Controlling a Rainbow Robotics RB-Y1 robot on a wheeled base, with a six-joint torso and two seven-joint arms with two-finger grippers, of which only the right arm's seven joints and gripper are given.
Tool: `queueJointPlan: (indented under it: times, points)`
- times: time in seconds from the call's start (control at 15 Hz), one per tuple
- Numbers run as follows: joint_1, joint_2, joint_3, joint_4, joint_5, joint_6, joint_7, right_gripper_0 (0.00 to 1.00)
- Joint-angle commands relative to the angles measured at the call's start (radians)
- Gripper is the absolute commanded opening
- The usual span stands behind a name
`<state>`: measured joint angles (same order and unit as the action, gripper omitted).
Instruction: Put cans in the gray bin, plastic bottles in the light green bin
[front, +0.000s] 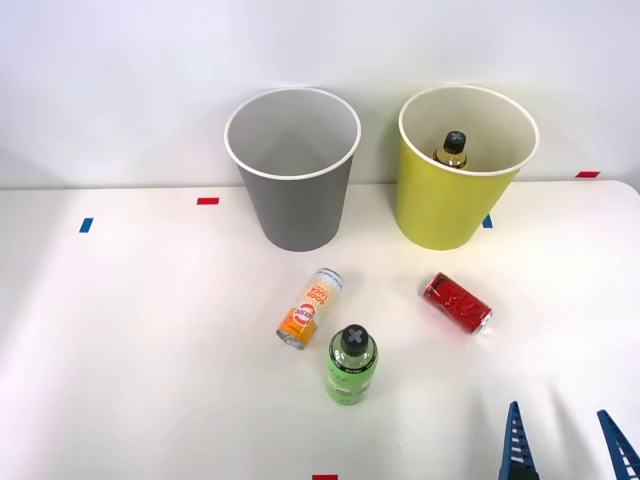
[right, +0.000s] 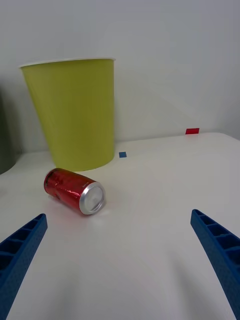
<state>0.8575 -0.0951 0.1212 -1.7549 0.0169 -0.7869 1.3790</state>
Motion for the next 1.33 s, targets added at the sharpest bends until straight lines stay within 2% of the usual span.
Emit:
queueJointPlan:
  times: [0.07, 1.33]
  points:
    - [0.0, 0.0, 0.0, 0.0, 0.0, 0.0, 0.0, 1.0]
    - [0.0, 0.0, 0.0, 0.0, 0.0, 0.0, 0.0, 1.0]
